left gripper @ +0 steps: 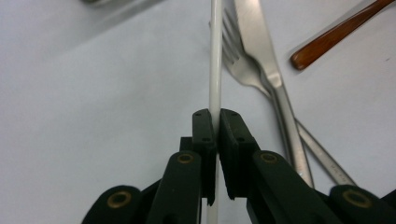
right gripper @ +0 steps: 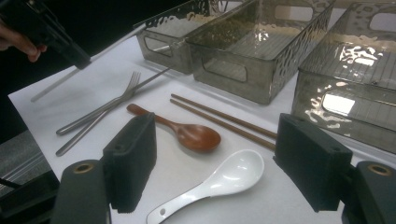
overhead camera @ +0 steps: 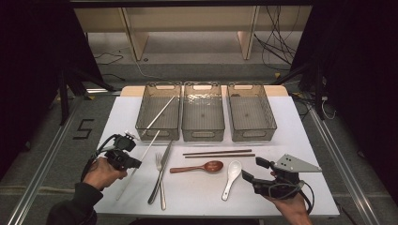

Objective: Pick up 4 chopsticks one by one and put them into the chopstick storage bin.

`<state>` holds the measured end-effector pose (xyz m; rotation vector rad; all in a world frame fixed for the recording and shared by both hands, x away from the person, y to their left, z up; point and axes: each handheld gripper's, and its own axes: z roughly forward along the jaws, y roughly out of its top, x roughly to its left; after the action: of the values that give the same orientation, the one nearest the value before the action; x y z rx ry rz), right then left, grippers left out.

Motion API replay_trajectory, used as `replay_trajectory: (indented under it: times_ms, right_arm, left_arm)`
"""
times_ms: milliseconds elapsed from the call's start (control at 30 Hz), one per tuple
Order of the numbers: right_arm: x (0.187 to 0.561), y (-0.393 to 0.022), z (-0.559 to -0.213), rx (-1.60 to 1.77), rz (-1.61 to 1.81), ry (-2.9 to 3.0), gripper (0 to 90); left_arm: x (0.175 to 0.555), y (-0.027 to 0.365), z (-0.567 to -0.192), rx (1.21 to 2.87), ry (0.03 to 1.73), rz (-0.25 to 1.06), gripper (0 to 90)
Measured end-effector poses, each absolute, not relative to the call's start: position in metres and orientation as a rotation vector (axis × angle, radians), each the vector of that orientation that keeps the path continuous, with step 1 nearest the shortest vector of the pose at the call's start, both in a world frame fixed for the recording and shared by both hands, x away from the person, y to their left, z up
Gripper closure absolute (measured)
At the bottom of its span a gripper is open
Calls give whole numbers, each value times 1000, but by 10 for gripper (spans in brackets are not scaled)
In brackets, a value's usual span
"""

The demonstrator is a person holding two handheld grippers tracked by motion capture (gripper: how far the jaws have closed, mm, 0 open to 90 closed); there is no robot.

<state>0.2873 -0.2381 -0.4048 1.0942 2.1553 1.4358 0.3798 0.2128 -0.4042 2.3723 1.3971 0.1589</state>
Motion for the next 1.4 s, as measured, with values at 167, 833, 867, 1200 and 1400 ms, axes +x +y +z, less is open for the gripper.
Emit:
replay_trajectory:
  times_ms: [167,833,867,1200,1400]
  right_arm:
    - [287,-238,-405,1098,1436,2153,303]
    - [289,-237,-406,1100,1444,2157,299]
    - [289,-237,-406,1098,1445,2157,299]
    - [289,-238,-406,1101,1444,2156,299]
    - [289,-238,-406,1102,1444,2157,299]
  left_arm:
    - [384,212,-390,2307,1357,192,847]
    - [436,205,-361,2148,1320,286,846]
    - [439,204,-357,2140,1316,295,846]
    - [470,198,-331,2102,1302,424,846]
    - [488,196,-326,2097,1290,467,846]
